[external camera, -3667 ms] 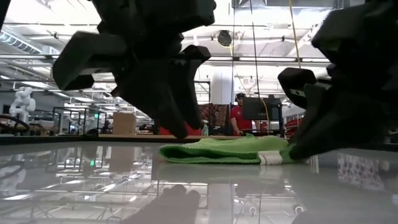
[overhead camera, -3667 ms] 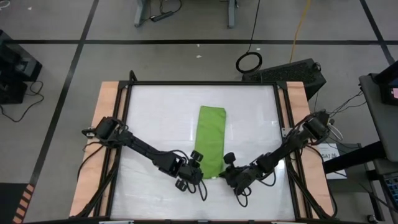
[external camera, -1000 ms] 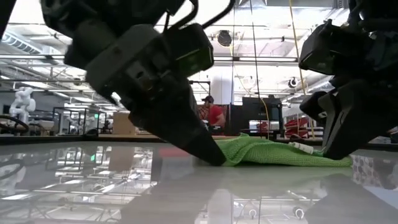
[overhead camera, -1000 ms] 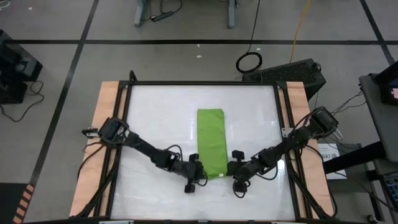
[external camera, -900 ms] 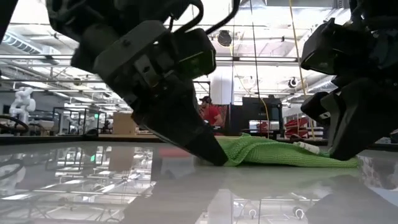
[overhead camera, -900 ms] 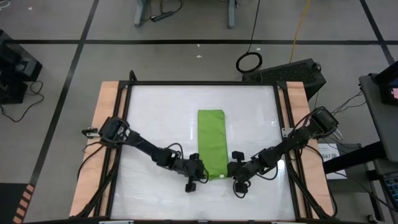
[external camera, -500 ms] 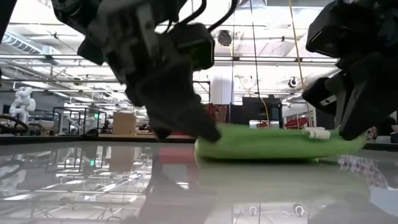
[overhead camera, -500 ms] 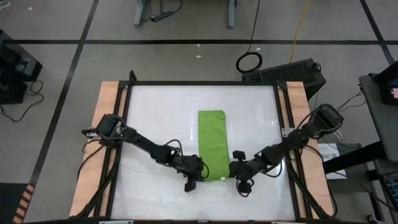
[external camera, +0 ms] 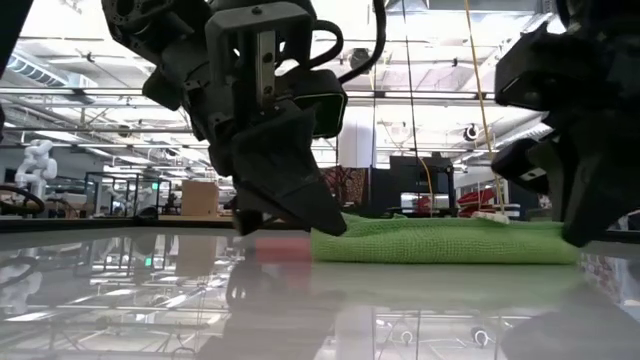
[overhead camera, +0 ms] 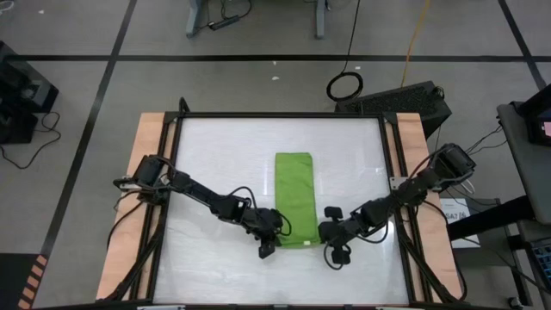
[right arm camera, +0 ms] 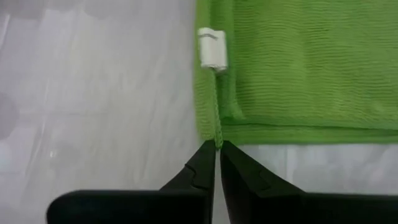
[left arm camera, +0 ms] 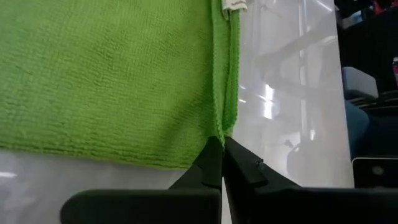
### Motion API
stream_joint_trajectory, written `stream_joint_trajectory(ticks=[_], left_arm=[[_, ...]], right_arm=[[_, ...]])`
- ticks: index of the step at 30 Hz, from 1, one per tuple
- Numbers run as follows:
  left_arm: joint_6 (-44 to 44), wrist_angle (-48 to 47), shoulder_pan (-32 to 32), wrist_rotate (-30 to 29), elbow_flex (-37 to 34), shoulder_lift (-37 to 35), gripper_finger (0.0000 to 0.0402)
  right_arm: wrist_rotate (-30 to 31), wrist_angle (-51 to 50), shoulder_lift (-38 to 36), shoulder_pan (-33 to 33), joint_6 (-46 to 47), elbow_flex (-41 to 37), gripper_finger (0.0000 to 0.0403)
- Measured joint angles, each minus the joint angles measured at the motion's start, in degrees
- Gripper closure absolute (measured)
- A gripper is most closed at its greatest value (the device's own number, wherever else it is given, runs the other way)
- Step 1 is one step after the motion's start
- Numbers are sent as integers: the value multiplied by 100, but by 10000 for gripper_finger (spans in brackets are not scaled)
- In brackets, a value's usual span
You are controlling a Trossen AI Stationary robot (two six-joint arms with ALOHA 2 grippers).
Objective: Roll towel
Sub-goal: Roll the green microfiber cloth
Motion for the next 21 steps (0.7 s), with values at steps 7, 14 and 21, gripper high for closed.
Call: stream_joint_trajectory(ticks=[7, 14, 21], left_arm=[[-141, -194, 48, 6, 0, -4, 396], [-141, -419, 132, -39, 9, -11, 395], [-141, -446, 207, -52, 9, -12, 394]], right_arm=[[40, 7, 3, -104, -320, 0, 385], [327, 1, 3, 33, -936, 0, 383], [1176, -148, 3, 501, -1485, 0, 319]])
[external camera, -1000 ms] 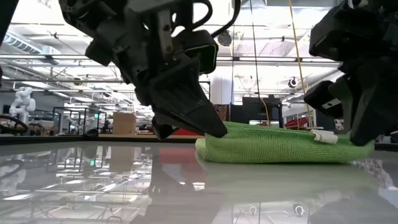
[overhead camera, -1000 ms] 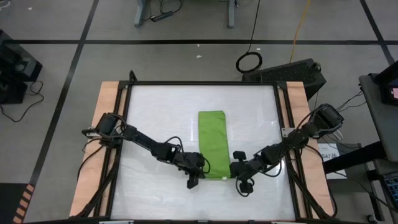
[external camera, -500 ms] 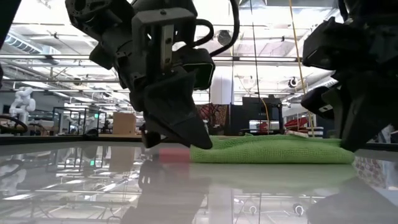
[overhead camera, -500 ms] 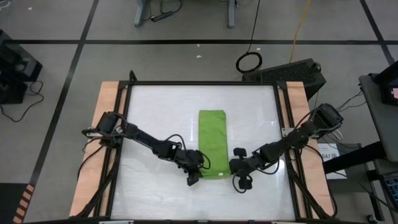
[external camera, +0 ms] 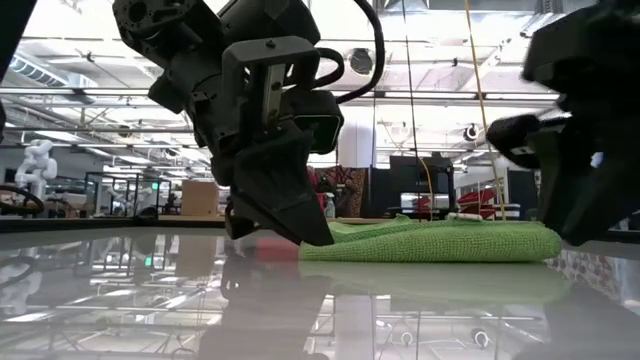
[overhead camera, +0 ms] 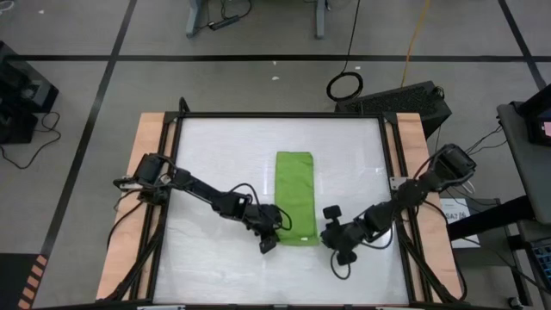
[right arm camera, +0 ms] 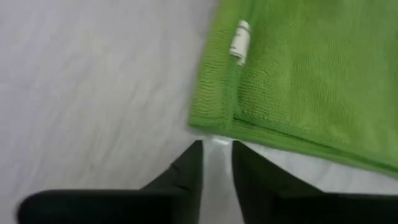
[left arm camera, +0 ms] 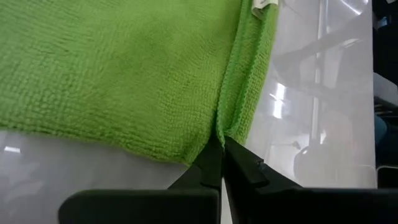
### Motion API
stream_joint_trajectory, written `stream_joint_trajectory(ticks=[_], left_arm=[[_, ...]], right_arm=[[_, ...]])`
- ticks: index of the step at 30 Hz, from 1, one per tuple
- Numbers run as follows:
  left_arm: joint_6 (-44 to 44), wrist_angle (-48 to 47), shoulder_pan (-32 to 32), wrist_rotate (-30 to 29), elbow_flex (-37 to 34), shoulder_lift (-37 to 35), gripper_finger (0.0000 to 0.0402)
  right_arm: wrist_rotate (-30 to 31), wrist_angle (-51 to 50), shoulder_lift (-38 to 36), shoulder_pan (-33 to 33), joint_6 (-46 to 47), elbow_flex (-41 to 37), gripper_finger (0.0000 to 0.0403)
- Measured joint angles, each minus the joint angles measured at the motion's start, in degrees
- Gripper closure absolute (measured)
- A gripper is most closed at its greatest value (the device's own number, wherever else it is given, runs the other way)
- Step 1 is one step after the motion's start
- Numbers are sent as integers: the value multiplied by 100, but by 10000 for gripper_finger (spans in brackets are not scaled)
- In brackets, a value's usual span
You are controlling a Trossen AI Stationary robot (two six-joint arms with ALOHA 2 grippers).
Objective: Roll towel
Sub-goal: Roll the green microfiber cloth
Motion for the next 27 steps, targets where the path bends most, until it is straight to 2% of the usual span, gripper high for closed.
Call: stream_joint_trajectory(ticks=[6, 9, 13, 21, 27], left_arm=[[-2, -60, 31, -22, 2, -6, 394], [-8, -103, 33, -22, 4, -8, 394], [-138, -113, 31, -22, 7, -8, 394], [-295, -148, 31, 31, 7, -8, 394], [-308, -146, 31, 70, 7, -8, 394]], right_arm=[[938, 1, 0, 590, -638, 0, 217], [1460, 185, 62, 884, -1261, 0, 199], [1597, 521, 317, 983, -1876, 0, 210], [1869, 1063, 949, 890, -2446, 11, 273], [1938, 1191, 949, 875, -2675, 13, 283]])
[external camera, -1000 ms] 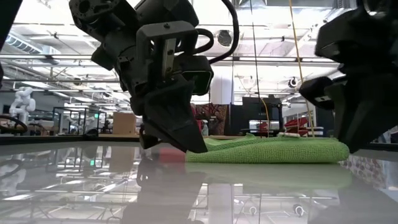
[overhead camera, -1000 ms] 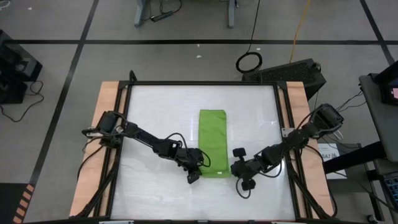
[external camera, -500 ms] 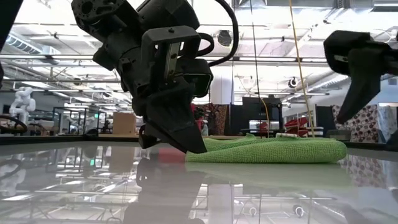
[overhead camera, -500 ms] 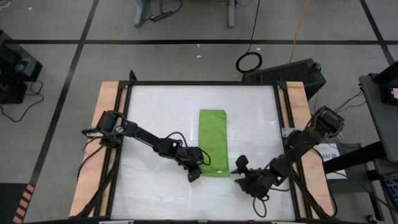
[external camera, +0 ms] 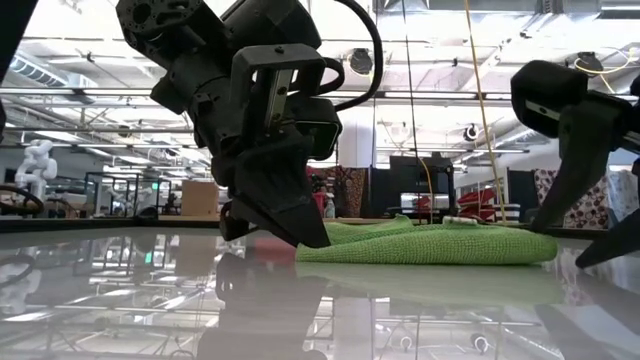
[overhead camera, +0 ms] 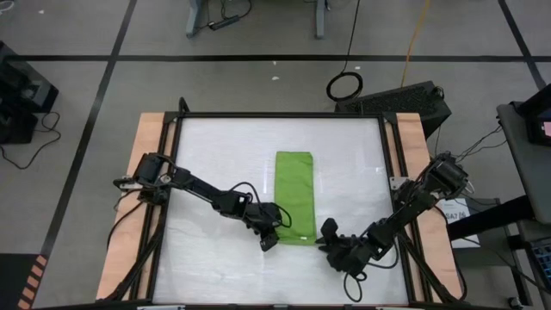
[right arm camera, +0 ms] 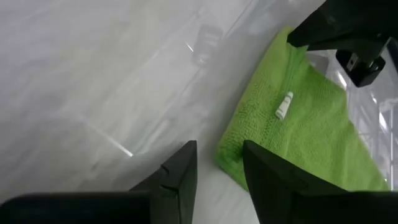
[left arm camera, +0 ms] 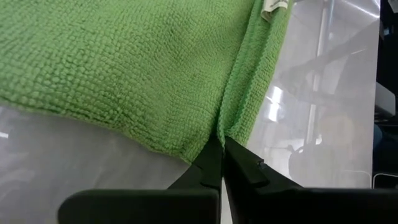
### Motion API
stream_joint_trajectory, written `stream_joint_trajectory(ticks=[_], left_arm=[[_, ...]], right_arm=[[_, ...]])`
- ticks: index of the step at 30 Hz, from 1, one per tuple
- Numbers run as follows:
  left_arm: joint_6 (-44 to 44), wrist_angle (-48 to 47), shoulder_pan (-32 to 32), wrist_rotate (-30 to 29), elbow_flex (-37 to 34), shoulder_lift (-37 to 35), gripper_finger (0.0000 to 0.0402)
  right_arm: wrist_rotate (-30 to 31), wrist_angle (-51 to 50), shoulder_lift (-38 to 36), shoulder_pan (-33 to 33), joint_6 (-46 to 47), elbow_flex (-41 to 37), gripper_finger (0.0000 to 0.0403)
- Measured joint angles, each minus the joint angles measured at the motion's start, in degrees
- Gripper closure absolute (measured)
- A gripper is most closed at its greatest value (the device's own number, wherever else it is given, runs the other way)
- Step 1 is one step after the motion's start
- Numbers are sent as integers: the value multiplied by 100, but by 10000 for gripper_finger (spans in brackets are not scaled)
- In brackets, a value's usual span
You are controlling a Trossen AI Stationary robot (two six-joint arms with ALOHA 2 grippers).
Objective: Roll towel
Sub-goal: Roll the green microfiber cloth
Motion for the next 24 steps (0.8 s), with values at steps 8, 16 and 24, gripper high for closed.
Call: stream_joint_trajectory(ticks=[8, 16, 24], left_arm=[[-5, 0, 0, 75, 0, 0, 394], [-94, 47, -4, 136, -7, 0, 394], [-89, 211, -4, 316, -9, 7, 394]], right_arm=[[28, 39, 7, -238, -77, -2, 280], [-438, 43, 7, -580, -70, -4, 294], [-744, 43, 13, -672, 194, -9, 395]])
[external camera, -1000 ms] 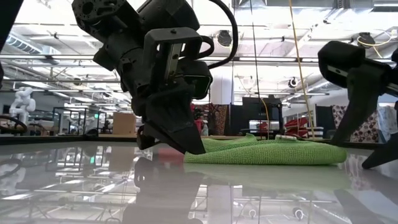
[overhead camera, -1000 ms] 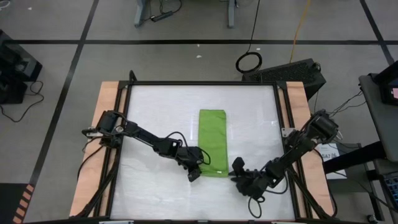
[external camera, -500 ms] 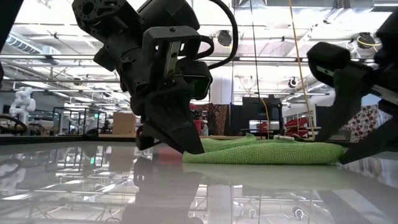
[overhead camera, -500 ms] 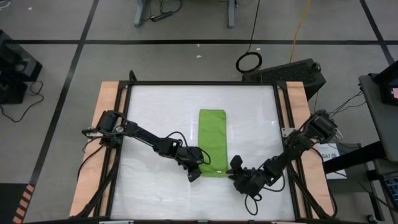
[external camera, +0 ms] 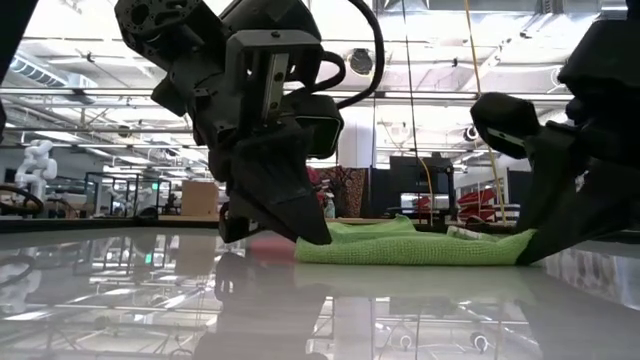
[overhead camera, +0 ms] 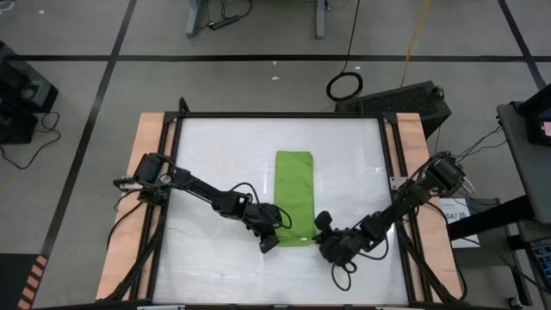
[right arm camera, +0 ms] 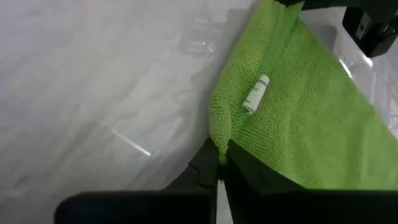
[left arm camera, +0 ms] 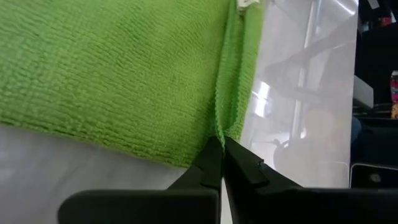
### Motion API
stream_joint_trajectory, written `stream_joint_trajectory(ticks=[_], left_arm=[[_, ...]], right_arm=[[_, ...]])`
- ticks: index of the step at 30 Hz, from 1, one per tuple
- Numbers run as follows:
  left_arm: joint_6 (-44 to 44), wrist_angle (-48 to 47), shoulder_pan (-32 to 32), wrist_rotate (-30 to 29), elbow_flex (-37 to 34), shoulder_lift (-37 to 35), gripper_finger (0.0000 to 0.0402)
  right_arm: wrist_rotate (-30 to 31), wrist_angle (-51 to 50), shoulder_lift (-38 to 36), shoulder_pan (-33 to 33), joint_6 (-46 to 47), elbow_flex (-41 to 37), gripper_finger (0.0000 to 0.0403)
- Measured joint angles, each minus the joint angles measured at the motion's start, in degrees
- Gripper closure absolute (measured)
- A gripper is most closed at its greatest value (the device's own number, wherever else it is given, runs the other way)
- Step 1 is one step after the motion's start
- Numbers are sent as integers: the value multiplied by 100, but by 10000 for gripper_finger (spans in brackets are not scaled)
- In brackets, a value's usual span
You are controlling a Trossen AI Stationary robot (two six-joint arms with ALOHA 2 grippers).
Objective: Roll towel
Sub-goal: Roll the green microfiber cloth
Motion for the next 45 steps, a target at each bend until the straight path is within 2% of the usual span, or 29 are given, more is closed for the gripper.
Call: stream_joint_trajectory(ticks=[5, 8, 10, 14, 19, 25, 30, 40, 45], left_arm=[[294, 117, 0, 171, 8, -49, 379], [724, 96, -31, 156, 62, -228, 351], [986, 116, -93, -55, 81, -401, 326], [1811, -490, -283, -939, 95, -798, 277], [3315, -1509, -759, -2575, 233, -1092, 250], [5148, -979, -1506, -3635, 267, -860, 248], [6205, -382, -1781, -3762, 262, -484, 248], [6875, -332, -1594, -3727, 260, -88, 249], [7020, -599, -1378, -3708, 258, -70, 249]], right_arm=[[-372, 17, -10, -164, 657, 0, 396], [-750, 13, -38, -297, 983, 0, 399], [-1005, 2, -89, -384, 1159, 0, 399], [-1524, -24, -213, -552, 1347, -3, 401], [-2108, -17, -307, -719, 1403, -11, 401], [-2388, 2, -315, -828, 1451, -11, 402], [-2407, 14, -315, -854, 1491, -11, 402], [-2447, 17, -317, -858, 1665, -11, 403], [-2456, 32, -317, -857, 1717, -9, 403]])
